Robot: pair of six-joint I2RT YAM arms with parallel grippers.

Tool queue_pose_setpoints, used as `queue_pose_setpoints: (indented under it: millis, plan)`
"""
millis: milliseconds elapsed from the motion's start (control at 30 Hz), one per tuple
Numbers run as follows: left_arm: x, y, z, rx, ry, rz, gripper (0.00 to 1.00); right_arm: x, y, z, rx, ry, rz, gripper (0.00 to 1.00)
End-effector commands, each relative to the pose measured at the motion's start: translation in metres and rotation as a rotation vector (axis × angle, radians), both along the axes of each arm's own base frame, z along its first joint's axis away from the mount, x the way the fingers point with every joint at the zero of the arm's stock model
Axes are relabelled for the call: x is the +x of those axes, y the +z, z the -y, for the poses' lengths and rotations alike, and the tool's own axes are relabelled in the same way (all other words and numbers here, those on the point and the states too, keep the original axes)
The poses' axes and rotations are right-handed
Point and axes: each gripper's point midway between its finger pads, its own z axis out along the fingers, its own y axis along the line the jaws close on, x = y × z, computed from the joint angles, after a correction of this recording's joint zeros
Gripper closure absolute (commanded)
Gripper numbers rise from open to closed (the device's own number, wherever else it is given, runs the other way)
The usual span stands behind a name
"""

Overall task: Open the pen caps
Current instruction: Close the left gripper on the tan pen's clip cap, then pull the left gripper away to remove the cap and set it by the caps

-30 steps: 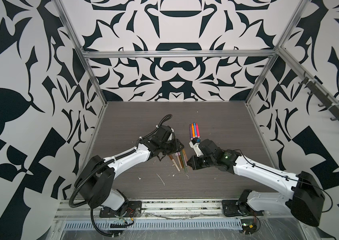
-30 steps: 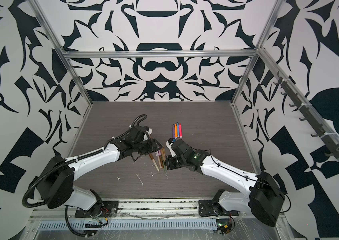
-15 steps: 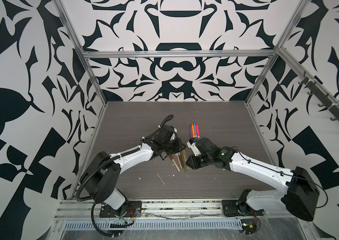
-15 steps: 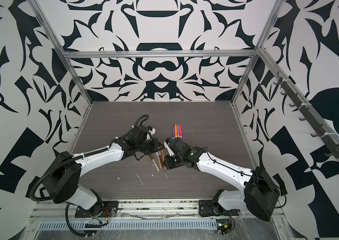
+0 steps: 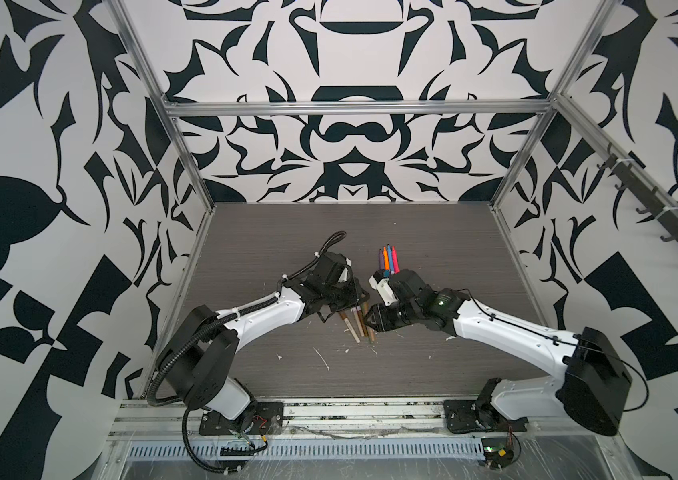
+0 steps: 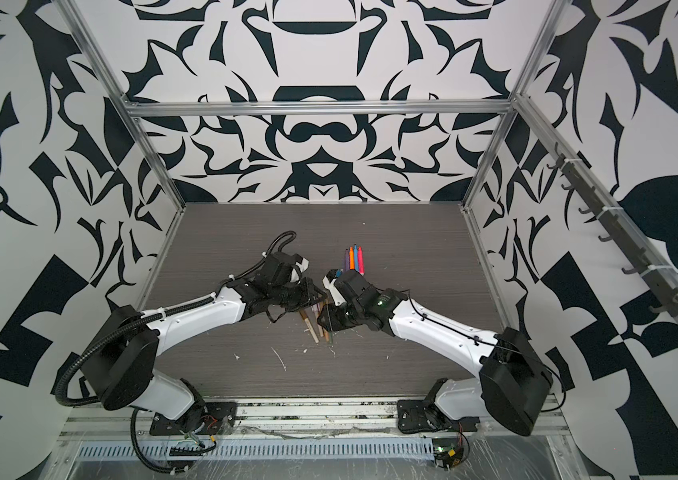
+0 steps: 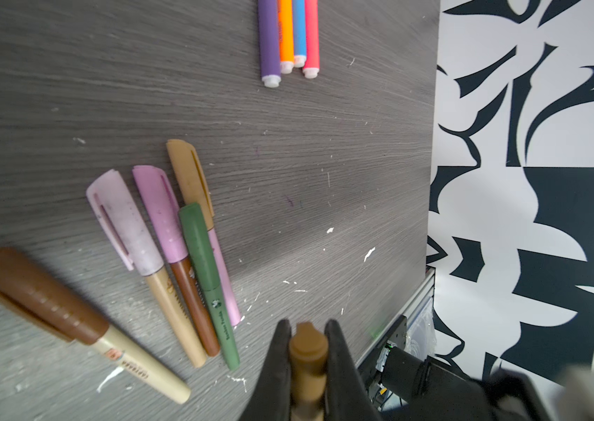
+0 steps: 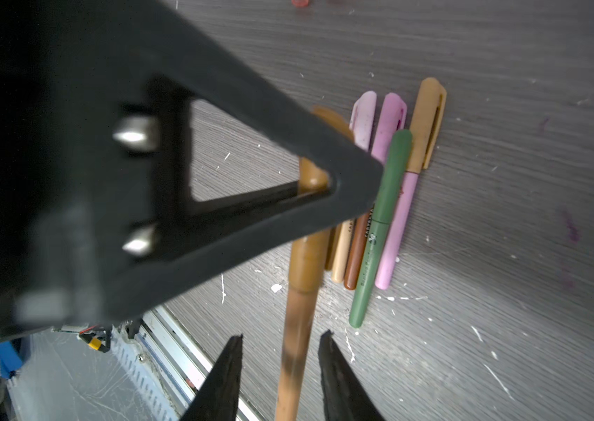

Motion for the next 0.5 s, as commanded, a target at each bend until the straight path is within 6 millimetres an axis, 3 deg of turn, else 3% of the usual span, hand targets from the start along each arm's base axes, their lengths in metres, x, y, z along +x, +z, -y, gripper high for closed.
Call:
queue_pose_setpoints:
  millis: [0, 33, 100, 200, 333, 467]
  plan:
    - [-0.001, 0.008, -0.006, -0.019, 0.017, 0.001, 1.0, 0.006, 0.01, -0.011, 0.072, -0.006, 0.001, 0.64]
    - [0.0, 0.009, -0.008, -0.023, 0.022, 0.0, 1.0, 0.006, 0.007, -0.01, 0.066, -0.009, -0.005, 0.66]
    - [0.003, 0.01, -0.011, -0.028, 0.033, 0.001, 1.0, 0.005, 0.004, -0.007, 0.061, -0.018, -0.007, 1.0]
    - [0.028, 0.012, -0.036, 0.015, 0.075, 0.02, 1.0, -0.004, -0.003, 0.004, 0.053, -0.044, -0.021, 1.0]
    - [0.1, 0.025, -0.114, 0.024, 0.276, 0.013, 1.0, -0.031, -0.026, 0.018, 0.101, -0.071, -0.092, 1.0]
    - [0.109, 0.024, -0.115, 0.035, 0.255, 0.012, 1.0, -0.036, -0.017, 0.041, 0.07, -0.105, -0.032, 1.0]
